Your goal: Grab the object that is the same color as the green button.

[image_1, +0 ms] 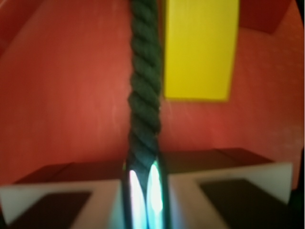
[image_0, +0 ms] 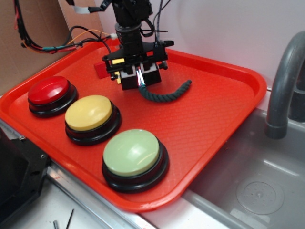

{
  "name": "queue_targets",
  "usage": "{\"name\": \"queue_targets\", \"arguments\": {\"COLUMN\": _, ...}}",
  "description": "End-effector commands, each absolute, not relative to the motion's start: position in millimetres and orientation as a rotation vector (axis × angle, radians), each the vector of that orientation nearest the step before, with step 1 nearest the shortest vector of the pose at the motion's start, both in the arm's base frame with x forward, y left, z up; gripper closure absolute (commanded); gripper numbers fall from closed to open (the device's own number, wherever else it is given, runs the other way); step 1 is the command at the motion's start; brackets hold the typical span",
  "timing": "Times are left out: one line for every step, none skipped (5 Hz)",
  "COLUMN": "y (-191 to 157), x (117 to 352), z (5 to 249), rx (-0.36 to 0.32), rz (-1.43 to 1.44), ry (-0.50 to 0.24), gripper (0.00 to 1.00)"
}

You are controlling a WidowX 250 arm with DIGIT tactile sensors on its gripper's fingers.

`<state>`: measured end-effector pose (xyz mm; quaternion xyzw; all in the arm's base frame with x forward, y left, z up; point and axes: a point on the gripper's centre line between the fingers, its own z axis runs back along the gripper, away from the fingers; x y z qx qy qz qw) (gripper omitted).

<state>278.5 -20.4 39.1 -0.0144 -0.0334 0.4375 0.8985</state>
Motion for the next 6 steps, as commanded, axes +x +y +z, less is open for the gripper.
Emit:
{"name": "queue_targets", "arguments": {"y": -28.3, "x": 275.6, "z": 123.9, "rx": -0.133, "rz": 0.607, "ry": -0.152, "gripper": 1.00}}
{"name": "queue_targets", "arguments": {"y": -40.4, "x": 264.0, "z": 161.0, "rx": -0.132, "rz": 0.500, "ry": -0.205, "gripper": 1.00}}
{"name": "queue_targets", "arguments": {"y": -41.1, "x": 254.5, "z": 188.1, "rx": -0.155, "rz": 0.443, "ry": -0.221, "gripper": 1.00}}
{"name": "queue_targets", "arguments": {"y": -38.0, "x": 241.4, "z": 215.6, "rx": -0.186, "rz": 0.365, "ry": -0.231, "gripper": 1.00}}
{"name": "queue_targets", "arguments": {"y": -34.1, "x": 231.9, "z": 225.2, "rx": -0.223, "rz": 0.369, "ry": -0.276, "gripper": 1.00}}
{"name": "queue_targets", "arguments": {"y": -23.3, "x": 238.7, "z": 214.5, "rx": -0.216, "rz": 0.384, "ry": -0.181, "gripper": 1.00}}
